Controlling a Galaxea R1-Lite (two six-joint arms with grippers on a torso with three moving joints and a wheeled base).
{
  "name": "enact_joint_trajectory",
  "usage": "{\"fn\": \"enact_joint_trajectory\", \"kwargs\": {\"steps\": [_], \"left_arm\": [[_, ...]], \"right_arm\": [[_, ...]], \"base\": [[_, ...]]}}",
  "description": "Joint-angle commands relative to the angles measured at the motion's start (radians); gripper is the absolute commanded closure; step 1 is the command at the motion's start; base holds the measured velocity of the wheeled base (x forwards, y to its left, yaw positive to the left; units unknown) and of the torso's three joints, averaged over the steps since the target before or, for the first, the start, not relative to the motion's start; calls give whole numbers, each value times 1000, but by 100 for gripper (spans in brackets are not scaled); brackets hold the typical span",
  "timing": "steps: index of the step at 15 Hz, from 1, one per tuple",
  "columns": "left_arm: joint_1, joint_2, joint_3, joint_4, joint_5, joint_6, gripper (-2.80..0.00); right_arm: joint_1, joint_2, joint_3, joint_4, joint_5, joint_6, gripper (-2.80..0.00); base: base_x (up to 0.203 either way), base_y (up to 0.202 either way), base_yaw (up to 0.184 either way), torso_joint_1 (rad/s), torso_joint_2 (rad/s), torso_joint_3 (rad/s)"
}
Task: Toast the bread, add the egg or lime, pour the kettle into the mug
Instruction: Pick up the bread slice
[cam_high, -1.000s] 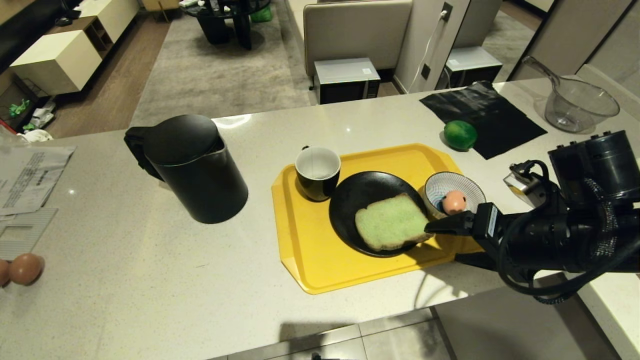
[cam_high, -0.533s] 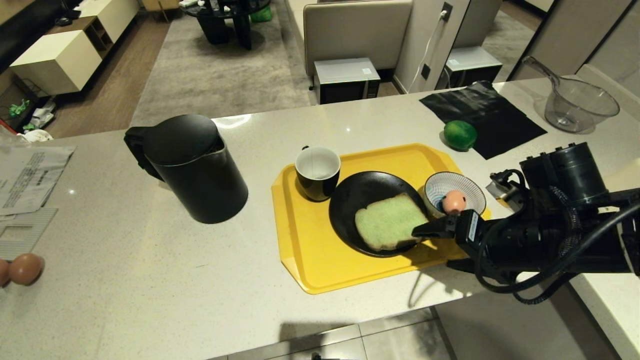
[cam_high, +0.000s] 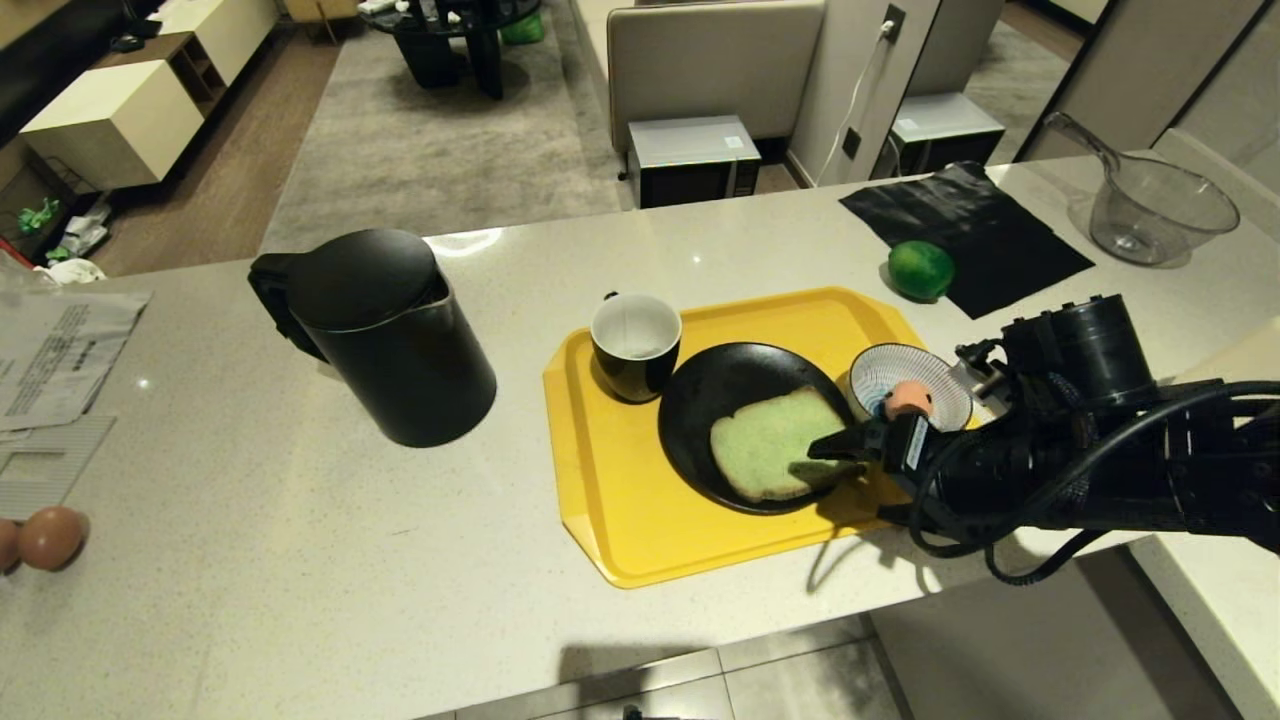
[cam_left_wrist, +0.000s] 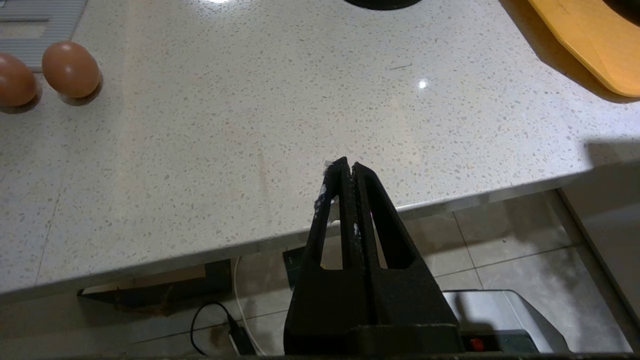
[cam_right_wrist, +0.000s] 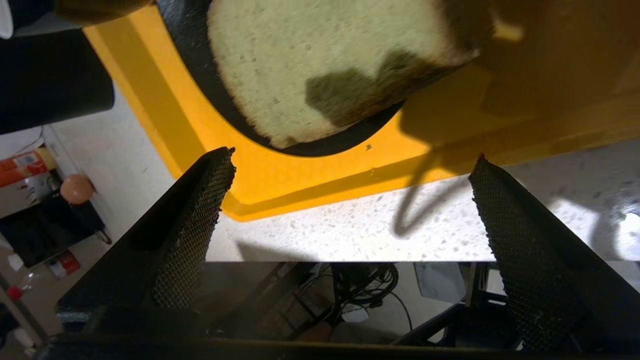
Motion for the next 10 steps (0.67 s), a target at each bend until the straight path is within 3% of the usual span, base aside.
{"fn": "enact_joint_trajectory", "kwargs": {"steps": [1,10], "left_arm": [[1,-1,0,-1,0,0,0],[1,-1,0,-1,0,0,0]], "right_arm": [[-21,15,0,-1,3,-7,-280],[-26,63,-19,-82,8,-17,-280]], "base": [[0,0,0,0,0,0],[0,0,0,0,0,0]]}}
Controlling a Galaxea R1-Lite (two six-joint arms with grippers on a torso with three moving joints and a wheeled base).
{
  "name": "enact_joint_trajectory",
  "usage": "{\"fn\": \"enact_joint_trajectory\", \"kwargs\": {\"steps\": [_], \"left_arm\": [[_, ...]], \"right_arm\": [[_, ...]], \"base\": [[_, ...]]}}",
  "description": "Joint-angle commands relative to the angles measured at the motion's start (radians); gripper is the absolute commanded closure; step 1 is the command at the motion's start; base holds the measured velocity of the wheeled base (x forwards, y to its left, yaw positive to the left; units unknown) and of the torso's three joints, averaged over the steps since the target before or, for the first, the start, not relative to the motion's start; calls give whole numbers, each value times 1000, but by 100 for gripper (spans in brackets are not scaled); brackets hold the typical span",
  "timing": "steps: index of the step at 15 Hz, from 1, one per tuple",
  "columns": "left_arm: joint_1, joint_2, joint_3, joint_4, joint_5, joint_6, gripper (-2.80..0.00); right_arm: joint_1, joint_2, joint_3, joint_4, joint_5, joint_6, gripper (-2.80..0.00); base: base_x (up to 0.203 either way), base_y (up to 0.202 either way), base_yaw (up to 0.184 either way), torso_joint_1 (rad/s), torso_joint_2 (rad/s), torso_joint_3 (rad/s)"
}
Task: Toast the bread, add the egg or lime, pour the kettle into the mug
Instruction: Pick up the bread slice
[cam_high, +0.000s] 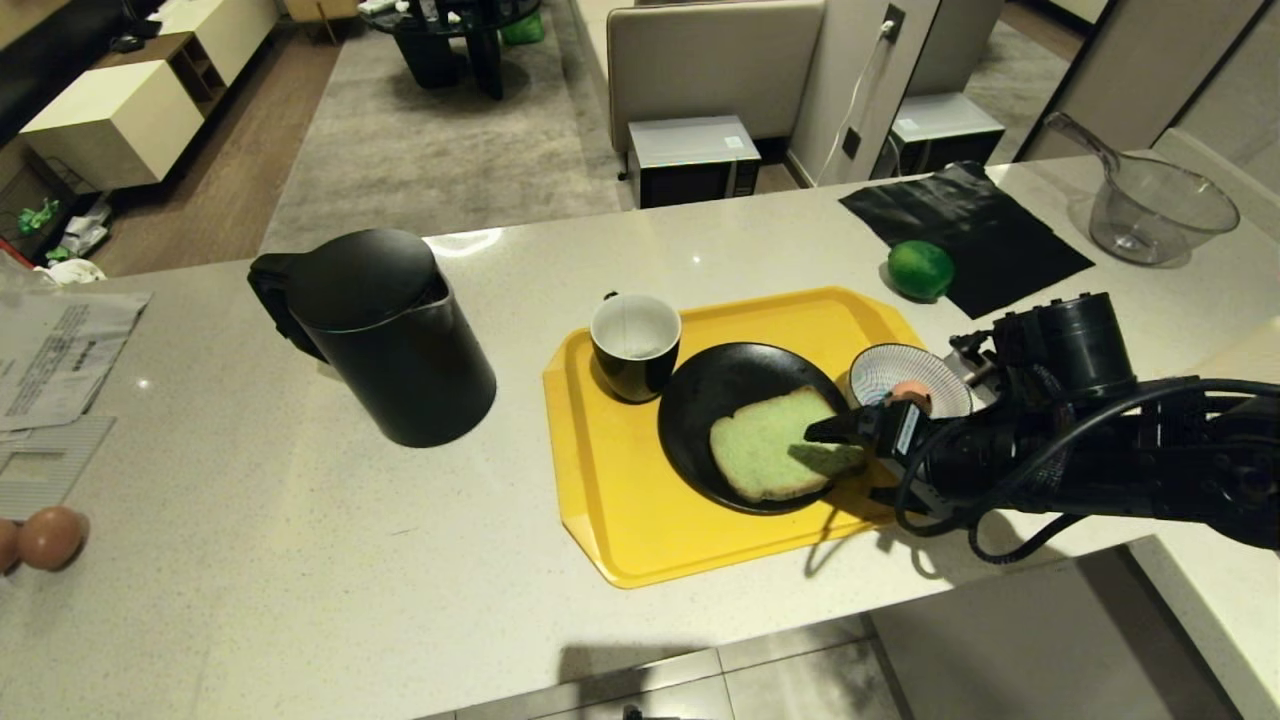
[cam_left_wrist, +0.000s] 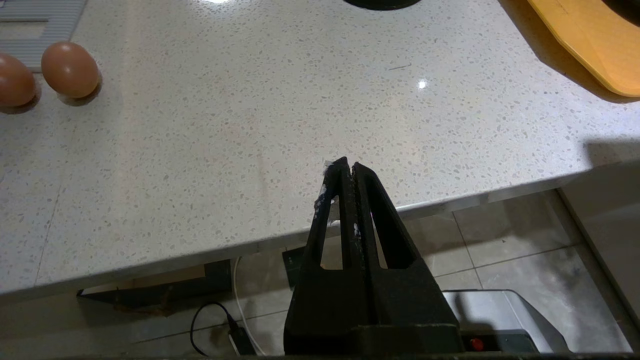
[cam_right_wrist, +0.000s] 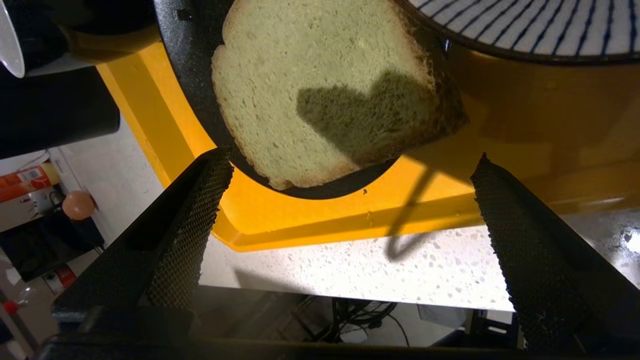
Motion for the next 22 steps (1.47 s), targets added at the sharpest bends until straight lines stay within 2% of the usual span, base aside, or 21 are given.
{"fn": "enact_joint_trajectory", "kwargs": {"steps": [1,9,22], "left_arm": [[0,-1,0,0,0,0,0],[0,-1,0,0,0,0,0],[0,-1,0,0,0,0,0]], "right_arm": [[0,22,-9,-4,2,5,-280],[-37,47,-35,-4,3,-25,-280],[-38,83,-82,-4,4,-26,-280]], "base": [[0,0,0,0,0,0],[0,0,0,0,0,0],[0,0,0,0,0,0]]}}
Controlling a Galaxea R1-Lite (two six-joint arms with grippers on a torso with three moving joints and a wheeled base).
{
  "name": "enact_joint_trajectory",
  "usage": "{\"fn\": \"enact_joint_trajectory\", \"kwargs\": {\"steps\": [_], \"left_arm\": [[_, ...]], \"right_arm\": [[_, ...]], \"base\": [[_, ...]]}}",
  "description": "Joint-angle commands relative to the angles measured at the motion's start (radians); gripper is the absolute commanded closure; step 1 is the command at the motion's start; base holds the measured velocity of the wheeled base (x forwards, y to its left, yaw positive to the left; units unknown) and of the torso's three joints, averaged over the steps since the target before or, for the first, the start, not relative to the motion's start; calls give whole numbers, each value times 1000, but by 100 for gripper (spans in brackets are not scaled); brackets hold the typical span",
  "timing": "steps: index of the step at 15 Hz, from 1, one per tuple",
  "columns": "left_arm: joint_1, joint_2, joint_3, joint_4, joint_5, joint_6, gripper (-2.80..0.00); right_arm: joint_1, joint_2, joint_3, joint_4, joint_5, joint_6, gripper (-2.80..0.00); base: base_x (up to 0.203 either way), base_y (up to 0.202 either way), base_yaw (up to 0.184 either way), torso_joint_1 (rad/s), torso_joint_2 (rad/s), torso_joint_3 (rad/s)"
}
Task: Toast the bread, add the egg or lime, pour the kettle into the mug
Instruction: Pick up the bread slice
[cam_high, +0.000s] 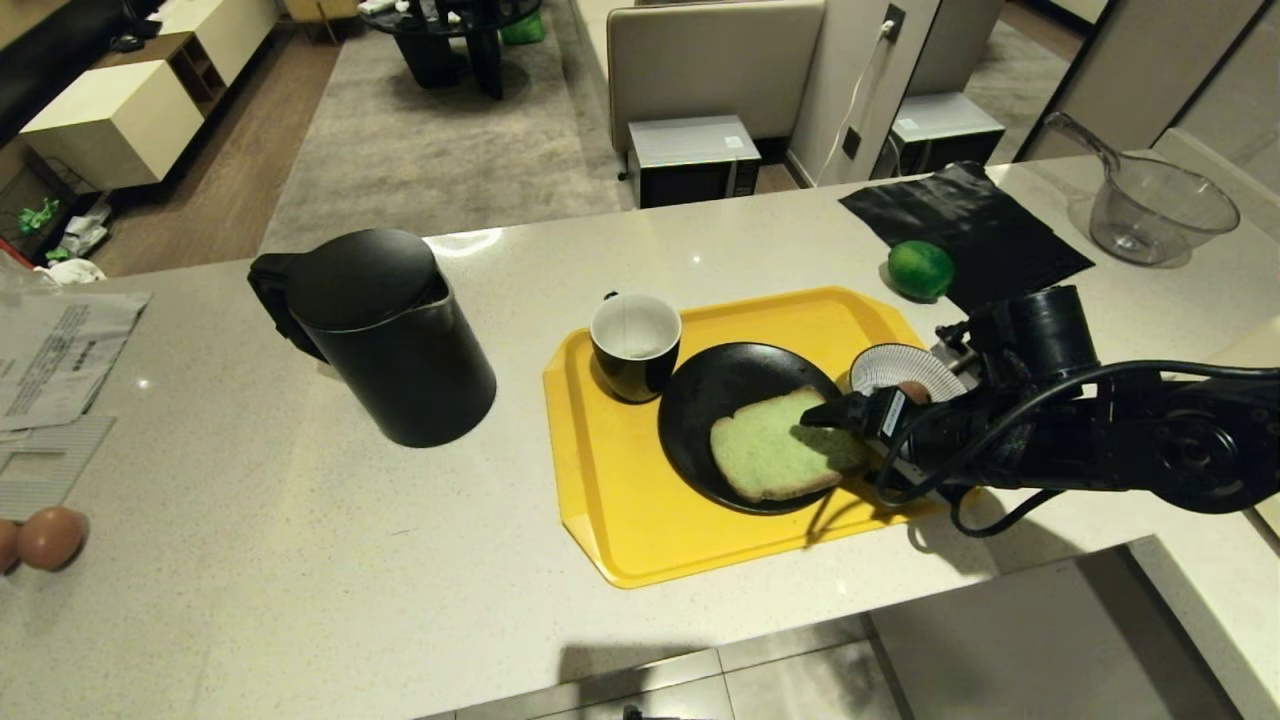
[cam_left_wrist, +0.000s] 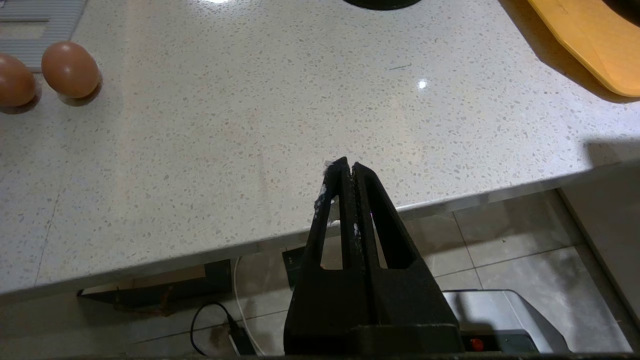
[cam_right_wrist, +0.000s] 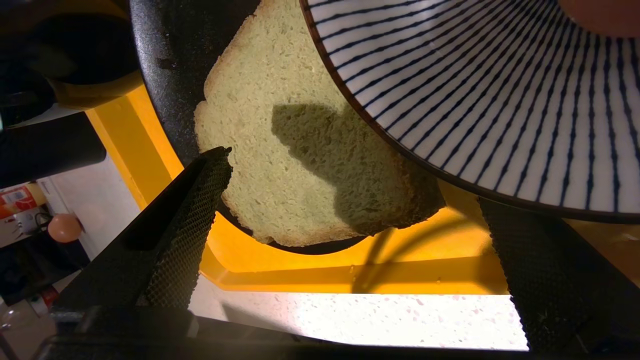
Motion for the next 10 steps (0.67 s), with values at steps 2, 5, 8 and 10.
{"fn": "enact_joint_trajectory", "kwargs": {"steps": [2,5,8,10], "left_arm": [[0,-1,0,0,0,0,0],[0,-1,0,0,0,0,0],[0,-1,0,0,0,0,0],[0,-1,0,0,0,0,0]], "right_arm": [[0,7,-8,-1,2,5,-280],[0,9,-12,-1,2,5,0],[0,8,-12,-1,0,4,0],[0,7,-10,1,-2,3,0]], "base": [[0,0,0,0,0,0],[0,0,0,0,0,0],[0,0,0,0,0,0],[0,0,0,0,0,0]]}}
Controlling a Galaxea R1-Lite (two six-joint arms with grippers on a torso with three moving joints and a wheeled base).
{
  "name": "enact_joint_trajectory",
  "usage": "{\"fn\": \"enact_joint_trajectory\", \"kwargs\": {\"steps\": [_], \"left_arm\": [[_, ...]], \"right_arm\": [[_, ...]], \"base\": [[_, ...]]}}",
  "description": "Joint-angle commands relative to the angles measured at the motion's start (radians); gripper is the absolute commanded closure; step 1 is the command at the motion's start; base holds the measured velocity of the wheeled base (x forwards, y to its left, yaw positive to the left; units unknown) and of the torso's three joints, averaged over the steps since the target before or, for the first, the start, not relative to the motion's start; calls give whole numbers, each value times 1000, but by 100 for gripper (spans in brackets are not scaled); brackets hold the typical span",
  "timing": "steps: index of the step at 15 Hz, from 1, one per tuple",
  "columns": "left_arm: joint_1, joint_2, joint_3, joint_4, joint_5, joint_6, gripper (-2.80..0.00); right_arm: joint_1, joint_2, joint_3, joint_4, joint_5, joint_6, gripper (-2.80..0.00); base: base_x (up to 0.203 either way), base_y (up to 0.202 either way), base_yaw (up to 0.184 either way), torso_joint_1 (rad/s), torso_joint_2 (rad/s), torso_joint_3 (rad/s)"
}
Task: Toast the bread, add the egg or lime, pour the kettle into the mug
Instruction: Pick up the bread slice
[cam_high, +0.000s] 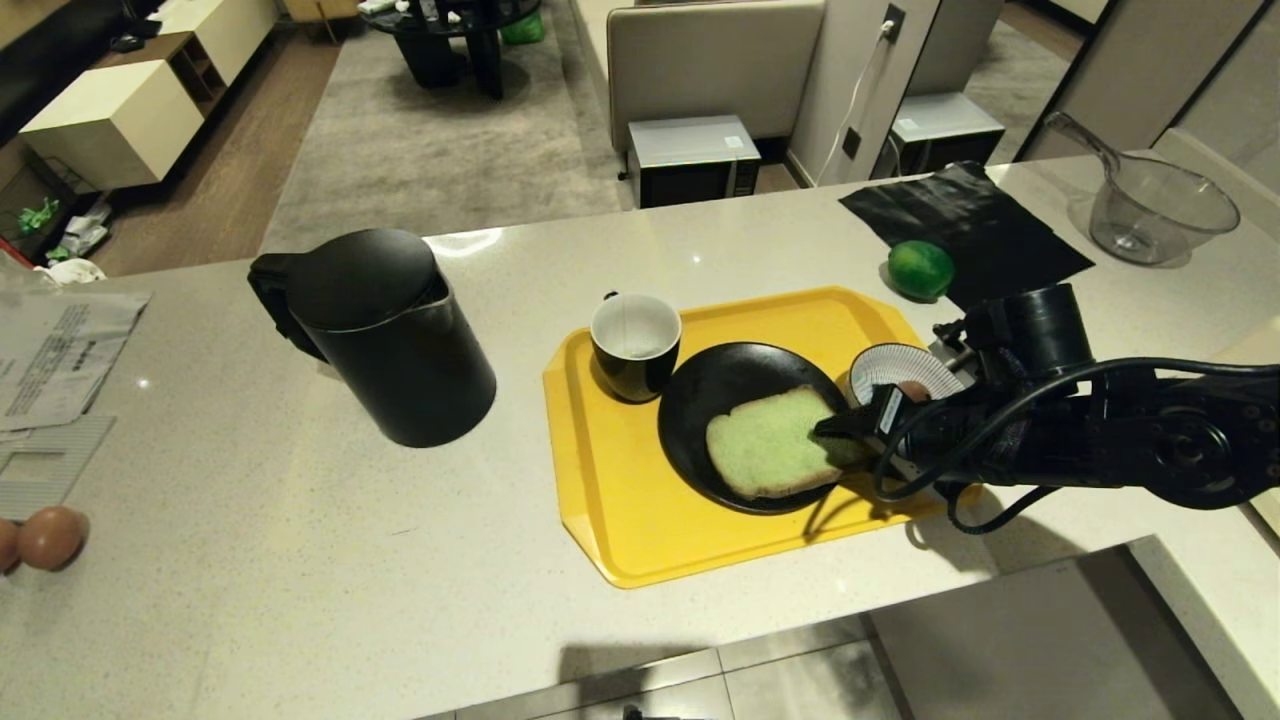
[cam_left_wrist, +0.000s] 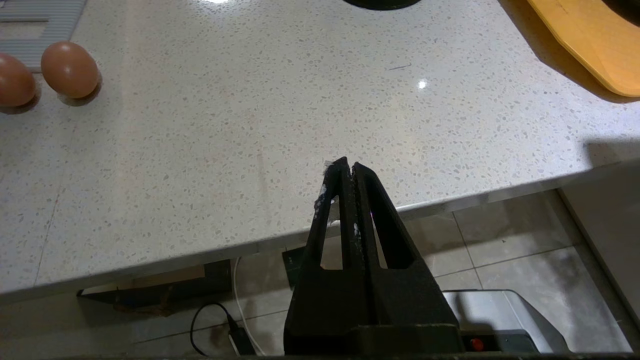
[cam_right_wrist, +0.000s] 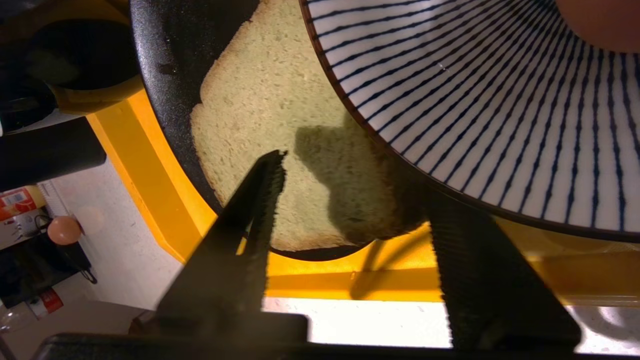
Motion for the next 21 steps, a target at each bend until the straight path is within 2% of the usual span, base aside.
{"fn": "enact_joint_trajectory", "kwargs": {"steps": [1,15,19,21], "left_arm": [[0,-1,0,0,0,0,0],[0,-1,0,0,0,0,0],[0,-1,0,0,0,0,0],[0,-1,0,0,0,0,0]], "right_arm": [[-1,-3,2,0,-1,6,0],[-24,-42,8,1,-2,-5,0],[-24,-81,8,1,9,-15,0],[-24,-116,11,3,50,-26,0]], "base": [[0,0,0,0,0,0],[0,0,0,0,0,0],[0,0,0,0,0,0],[0,0,0,0,0,0]]}}
